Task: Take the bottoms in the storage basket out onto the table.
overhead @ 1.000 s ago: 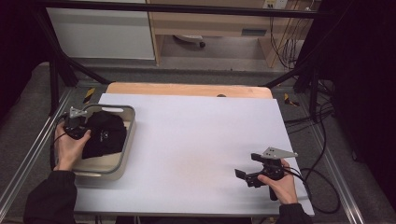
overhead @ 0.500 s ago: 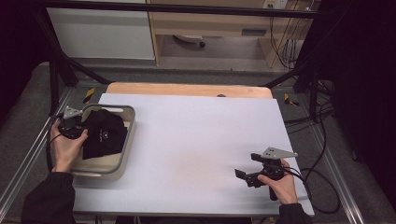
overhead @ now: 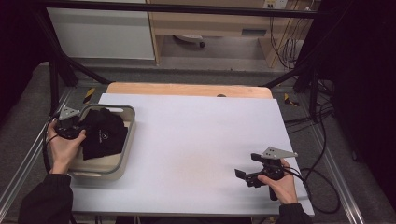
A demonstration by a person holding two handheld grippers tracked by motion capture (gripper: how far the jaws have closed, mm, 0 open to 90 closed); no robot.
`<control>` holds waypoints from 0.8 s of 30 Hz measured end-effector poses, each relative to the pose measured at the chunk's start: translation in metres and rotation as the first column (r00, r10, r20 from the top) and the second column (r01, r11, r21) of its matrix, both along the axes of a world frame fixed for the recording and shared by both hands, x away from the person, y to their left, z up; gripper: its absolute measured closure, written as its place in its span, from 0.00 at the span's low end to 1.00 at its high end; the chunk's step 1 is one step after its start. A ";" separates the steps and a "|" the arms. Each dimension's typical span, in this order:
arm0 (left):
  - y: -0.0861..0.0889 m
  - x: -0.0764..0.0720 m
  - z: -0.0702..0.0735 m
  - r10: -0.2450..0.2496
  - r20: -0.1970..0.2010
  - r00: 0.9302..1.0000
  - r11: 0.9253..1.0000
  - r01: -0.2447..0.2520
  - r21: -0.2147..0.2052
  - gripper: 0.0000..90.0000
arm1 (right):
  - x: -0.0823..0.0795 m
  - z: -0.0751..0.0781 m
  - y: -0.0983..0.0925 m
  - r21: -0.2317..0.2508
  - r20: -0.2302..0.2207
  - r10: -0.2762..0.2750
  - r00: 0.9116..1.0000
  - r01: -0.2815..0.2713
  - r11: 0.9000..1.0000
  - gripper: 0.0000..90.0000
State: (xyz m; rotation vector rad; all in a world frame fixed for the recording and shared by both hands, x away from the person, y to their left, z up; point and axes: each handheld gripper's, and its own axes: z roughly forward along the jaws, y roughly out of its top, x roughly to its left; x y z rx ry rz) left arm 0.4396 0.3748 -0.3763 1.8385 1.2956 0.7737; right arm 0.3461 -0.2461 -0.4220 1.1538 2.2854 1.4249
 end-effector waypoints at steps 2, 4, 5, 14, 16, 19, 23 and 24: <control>0.000 -0.002 0.002 -0.003 0.006 1.000 1.000 0.003 -0.008 0.83 | 0.000 0.000 0.000 0.000 0.002 0.001 1.000 -0.001 1.000 0.01; -0.001 -0.003 0.004 -0.007 0.013 1.000 1.000 0.007 -0.012 0.83 | 0.000 0.000 0.000 -0.001 0.002 0.001 1.000 -0.001 1.000 0.01; -0.001 -0.004 0.006 -0.012 0.013 1.000 1.000 0.013 -0.016 0.83 | 0.000 0.000 0.000 0.000 0.000 0.000 1.000 0.000 1.000 0.01; -0.005 -0.013 0.019 -0.044 0.050 0.998 0.998 0.046 -0.044 0.83 | 0.000 0.000 0.000 -0.001 -0.001 0.000 1.000 0.000 1.000 0.01; -0.006 -0.015 0.021 -0.049 0.058 0.997 0.998 0.052 -0.045 0.83 | 0.000 0.000 0.000 -0.001 -0.001 0.000 1.000 0.000 1.000 0.01; -0.007 -0.018 0.025 -0.056 0.074 0.996 0.997 0.060 -0.054 0.83 | 0.000 0.000 0.000 0.000 0.002 0.000 1.000 0.000 1.000 0.01; -0.008 -0.022 0.030 -0.066 0.098 0.993 0.995 0.073 -0.068 0.83 | 0.000 0.000 0.000 0.000 0.001 0.001 1.000 -0.001 1.000 0.01; -0.009 -0.023 0.031 -0.069 0.104 0.992 0.995 0.076 -0.069 0.83 | 0.000 0.000 0.000 0.000 0.001 0.001 1.000 -0.001 1.000 0.01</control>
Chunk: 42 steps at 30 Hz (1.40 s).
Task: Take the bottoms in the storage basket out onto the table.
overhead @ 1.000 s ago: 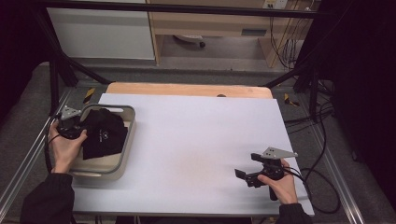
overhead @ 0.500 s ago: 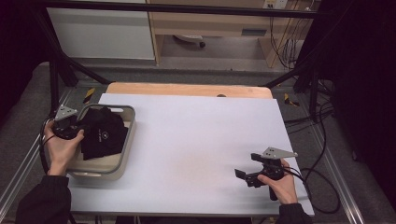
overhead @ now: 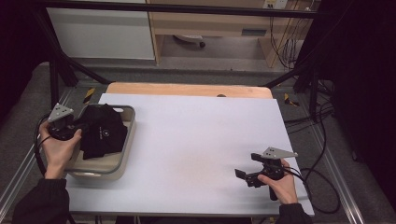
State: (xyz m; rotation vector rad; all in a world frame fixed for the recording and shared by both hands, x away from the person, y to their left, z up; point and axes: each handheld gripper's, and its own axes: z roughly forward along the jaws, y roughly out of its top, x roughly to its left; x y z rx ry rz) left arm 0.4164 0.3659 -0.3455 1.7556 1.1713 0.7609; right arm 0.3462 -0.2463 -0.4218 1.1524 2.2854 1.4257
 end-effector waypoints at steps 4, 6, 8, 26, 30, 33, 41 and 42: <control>-0.001 -0.004 0.005 -0.010 0.022 1.000 1.000 0.011 -0.009 0.84 | 0.000 0.000 0.000 0.000 0.000 0.000 1.000 0.000 1.000 0.01; -0.002 -0.005 0.007 -0.014 0.034 0.999 1.000 0.014 -0.015 0.84 | 0.000 0.000 0.000 -0.001 0.002 0.000 1.000 0.000 1.000 0.01; -0.003 -0.008 0.008 -0.017 0.046 0.999 0.999 0.018 -0.026 0.84 | 0.000 0.000 0.000 0.000 0.000 -0.001 1.000 0.001 1.000 0.01; -0.006 -0.022 0.022 -0.037 0.119 0.992 0.995 0.048 -0.091 0.84 | 0.000 0.000 0.000 -0.003 0.003 0.000 1.000 0.000 1.000 0.01; -0.007 -0.024 0.026 -0.040 0.134 0.990 0.993 0.054 -0.102 0.85 | 0.000 0.000 0.000 -0.003 0.003 0.001 1.000 -0.001 1.000 0.01; -0.008 -0.025 0.028 -0.044 0.142 0.989 0.992 0.060 -0.110 0.85 | 0.000 0.000 0.000 -0.004 0.003 0.001 1.000 -0.001 1.000 0.01; -0.010 -0.029 0.034 -0.049 0.169 0.984 0.990 0.070 -0.124 0.85 | 0.000 0.000 0.000 -0.004 0.004 0.000 1.000 0.000 1.000 0.01; -0.009 -0.029 0.035 -0.049 0.173 0.984 0.989 0.071 -0.127 0.85 | 0.000 0.000 0.000 -0.004 0.003 0.001 1.000 -0.001 1.000 0.01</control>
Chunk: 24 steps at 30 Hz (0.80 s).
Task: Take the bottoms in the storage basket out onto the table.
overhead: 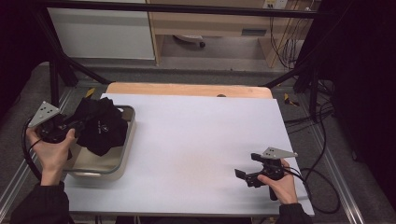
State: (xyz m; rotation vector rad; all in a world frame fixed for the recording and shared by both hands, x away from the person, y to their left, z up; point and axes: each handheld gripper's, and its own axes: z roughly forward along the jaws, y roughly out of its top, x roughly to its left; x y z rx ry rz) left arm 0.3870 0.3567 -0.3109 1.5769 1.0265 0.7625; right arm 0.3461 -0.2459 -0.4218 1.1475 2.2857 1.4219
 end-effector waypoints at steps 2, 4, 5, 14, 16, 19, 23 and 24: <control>0.000 -0.001 0.001 0.000 0.007 1.000 1.000 0.000 -0.012 0.85 | 0.000 0.000 0.000 0.000 0.000 0.000 1.000 0.000 1.000 0.01; 0.001 -0.002 0.003 -0.002 0.016 1.000 1.000 0.002 -0.020 0.85 | 0.000 0.000 0.000 0.000 -0.001 -0.001 1.000 0.001 1.000 0.01; 0.001 -0.003 0.004 -0.001 0.022 1.000 1.000 0.002 -0.020 0.85 | 0.000 0.000 0.000 0.001 -0.001 -0.001 1.000 0.001 1.000 0.01; 0.000 -0.008 0.012 -0.006 0.062 0.998 0.999 0.009 -0.045 0.85 | 0.000 0.000 0.000 0.001 -0.002 -0.003 1.000 0.003 1.000 0.01; 0.000 -0.010 0.013 -0.006 0.071 0.997 0.999 0.010 -0.050 0.85 | 0.000 0.000 0.000 0.000 -0.001 -0.001 1.000 0.001 1.000 0.01; -0.001 -0.011 0.016 -0.007 0.081 0.997 0.998 0.012 -0.059 0.85 | 0.000 0.000 0.000 0.000 -0.001 -0.001 1.000 0.001 1.000 0.01; -0.001 -0.013 0.019 -0.008 0.098 0.995 0.998 0.015 -0.068 0.85 | 0.000 0.000 0.000 0.000 -0.001 -0.001 1.000 0.001 1.000 0.01; -0.002 -0.014 0.020 -0.008 0.101 0.995 0.997 0.016 -0.070 0.85 | 0.000 0.000 0.000 0.000 0.000 -0.001 1.000 0.001 1.000 0.01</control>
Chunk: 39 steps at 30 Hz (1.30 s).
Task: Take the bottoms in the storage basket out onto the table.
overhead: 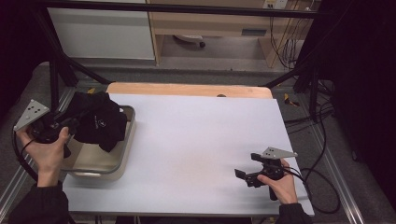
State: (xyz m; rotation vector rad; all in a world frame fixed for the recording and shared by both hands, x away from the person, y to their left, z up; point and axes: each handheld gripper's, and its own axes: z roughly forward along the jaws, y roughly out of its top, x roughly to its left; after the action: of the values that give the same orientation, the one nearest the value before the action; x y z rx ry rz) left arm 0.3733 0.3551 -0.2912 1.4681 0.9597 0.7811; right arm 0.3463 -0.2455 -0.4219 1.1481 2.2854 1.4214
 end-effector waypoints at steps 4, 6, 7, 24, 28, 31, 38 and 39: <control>-0.002 -0.002 0.003 -0.004 0.013 1.000 1.000 0.004 -0.006 0.85 | 0.000 0.000 0.000 0.000 -0.001 0.000 1.000 0.000 1.000 0.01; -0.002 -0.003 0.005 -0.005 0.019 1.000 1.000 0.005 -0.008 0.85 | 0.000 0.000 0.000 0.000 -0.001 0.000 1.000 0.000 1.000 0.01; -0.002 -0.003 0.006 -0.005 0.023 1.000 1.000 0.006 -0.010 0.85 | 0.000 0.000 0.000 0.001 0.000 0.000 1.000 0.000 1.000 0.01; -0.009 -0.007 0.018 -0.012 0.054 0.998 1.000 0.013 -0.018 0.85 | 0.000 0.000 0.000 0.000 -0.002 -0.002 1.000 0.002 1.000 0.01; -0.010 -0.008 0.020 -0.016 0.062 0.998 1.000 0.018 -0.021 0.85 | 0.000 0.000 0.000 -0.001 -0.002 -0.003 1.000 0.003 1.000 0.01; -0.010 -0.008 0.021 -0.019 0.065 0.998 0.999 0.021 -0.030 0.85 | 0.000 0.000 0.000 0.001 -0.002 -0.003 1.000 0.003 1.000 0.01; -0.012 -0.009 0.025 -0.032 0.075 0.997 0.998 0.035 -0.044 0.85 | 0.000 0.000 0.000 -0.001 -0.001 -0.002 1.000 0.002 1.000 0.01; -0.013 -0.008 0.026 -0.035 0.078 0.996 0.998 0.039 -0.047 0.85 | 0.000 0.000 0.000 0.000 -0.001 -0.002 1.000 0.002 1.000 0.01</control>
State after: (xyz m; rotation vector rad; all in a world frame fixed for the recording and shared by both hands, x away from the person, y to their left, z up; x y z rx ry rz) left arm 0.3648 0.3418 -0.2652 1.4003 0.8850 0.7767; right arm 0.3461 -0.2453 -0.4220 1.1516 2.2845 1.4202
